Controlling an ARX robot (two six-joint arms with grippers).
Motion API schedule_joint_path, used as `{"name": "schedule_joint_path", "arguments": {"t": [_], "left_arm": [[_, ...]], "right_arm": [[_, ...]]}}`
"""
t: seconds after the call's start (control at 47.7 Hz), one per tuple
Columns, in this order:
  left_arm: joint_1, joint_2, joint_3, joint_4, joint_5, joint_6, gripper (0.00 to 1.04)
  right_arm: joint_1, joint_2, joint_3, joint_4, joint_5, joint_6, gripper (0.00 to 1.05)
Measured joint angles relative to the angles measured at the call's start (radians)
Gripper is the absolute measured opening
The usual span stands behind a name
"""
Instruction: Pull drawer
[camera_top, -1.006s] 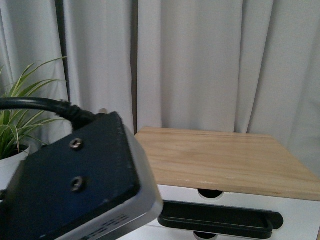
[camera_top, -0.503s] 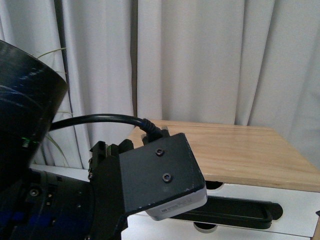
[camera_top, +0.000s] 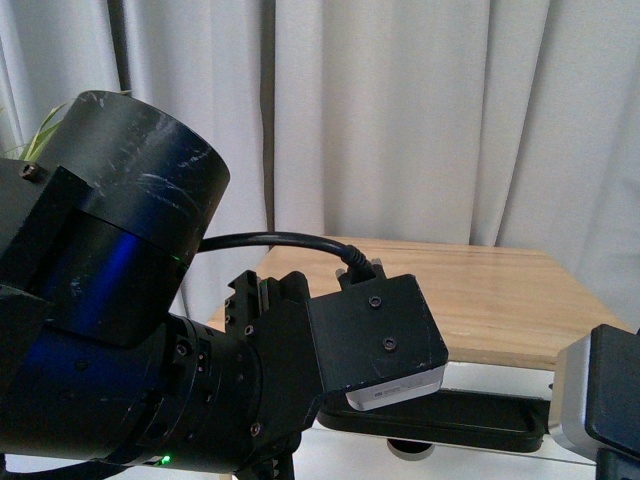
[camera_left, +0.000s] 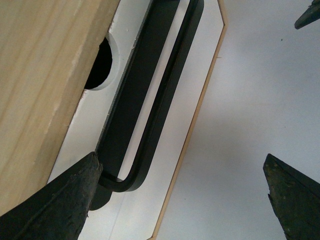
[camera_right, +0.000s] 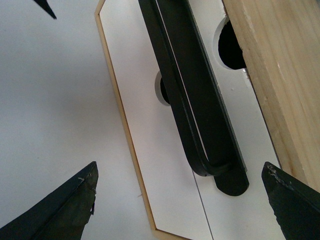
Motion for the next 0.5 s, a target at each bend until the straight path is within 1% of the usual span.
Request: {"name": "schedule_joint_path", "arguments": {"t": [0.503], "left_arm": [[0.005,0.065,0.033,-0.001,-0.019,-0.002,0.99]], "right_arm": [[0.036,0.125,0.015,0.151,0.027,0.077,0.96]]}}
